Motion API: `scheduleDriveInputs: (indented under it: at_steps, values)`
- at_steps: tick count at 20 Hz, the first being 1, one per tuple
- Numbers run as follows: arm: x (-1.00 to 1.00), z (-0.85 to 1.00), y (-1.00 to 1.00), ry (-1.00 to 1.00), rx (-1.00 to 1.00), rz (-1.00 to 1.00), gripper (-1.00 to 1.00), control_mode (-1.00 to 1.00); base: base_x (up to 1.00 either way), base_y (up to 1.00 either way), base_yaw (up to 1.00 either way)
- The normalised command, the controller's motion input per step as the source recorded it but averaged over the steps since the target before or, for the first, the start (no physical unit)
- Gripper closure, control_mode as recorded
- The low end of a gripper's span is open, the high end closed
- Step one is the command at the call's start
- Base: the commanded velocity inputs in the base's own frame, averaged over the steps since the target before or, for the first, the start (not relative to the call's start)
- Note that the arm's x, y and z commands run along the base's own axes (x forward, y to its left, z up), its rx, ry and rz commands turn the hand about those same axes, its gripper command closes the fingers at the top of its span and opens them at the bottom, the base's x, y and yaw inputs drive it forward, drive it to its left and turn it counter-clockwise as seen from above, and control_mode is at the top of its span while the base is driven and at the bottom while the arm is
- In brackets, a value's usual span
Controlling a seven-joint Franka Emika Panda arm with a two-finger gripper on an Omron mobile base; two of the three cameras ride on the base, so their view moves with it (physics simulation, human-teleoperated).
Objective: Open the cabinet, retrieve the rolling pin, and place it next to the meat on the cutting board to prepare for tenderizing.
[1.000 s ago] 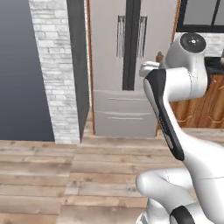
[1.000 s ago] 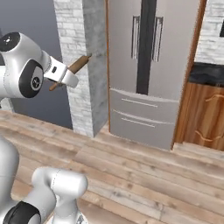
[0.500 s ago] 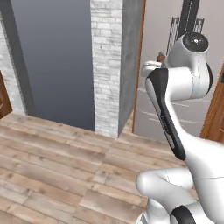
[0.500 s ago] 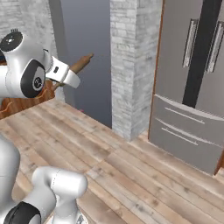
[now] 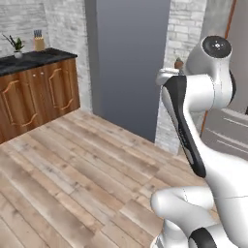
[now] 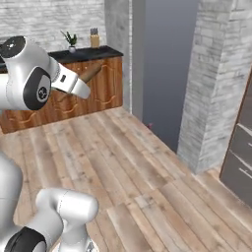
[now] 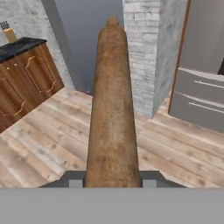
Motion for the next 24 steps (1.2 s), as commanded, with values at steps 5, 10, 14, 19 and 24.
scheduleDriveInputs:
  at_steps: [5,10,14,19,24]
  values:
    - [0.0,0.0,0.0,0.0,0.0,0.0,1.0,1.0,0.0,-0.29,0.58]
    - [0.0,0.0,0.0,0.0,0.0,0.0,1.0,1.0,0.0,-0.31,0.57]
    - [0.0,0.0,0.0,0.0,0.0,0.0,1.0,1.0,0.0,-0.35,0.57]
    - [0.0,0.0,0.0,0.0,0.0,0.0,1.0,1.0,0.0,-0.38,0.56]
    - [0.0,0.0,0.0,0.0,0.0,0.0,1.0,1.0,-0.01,-0.42,0.56]
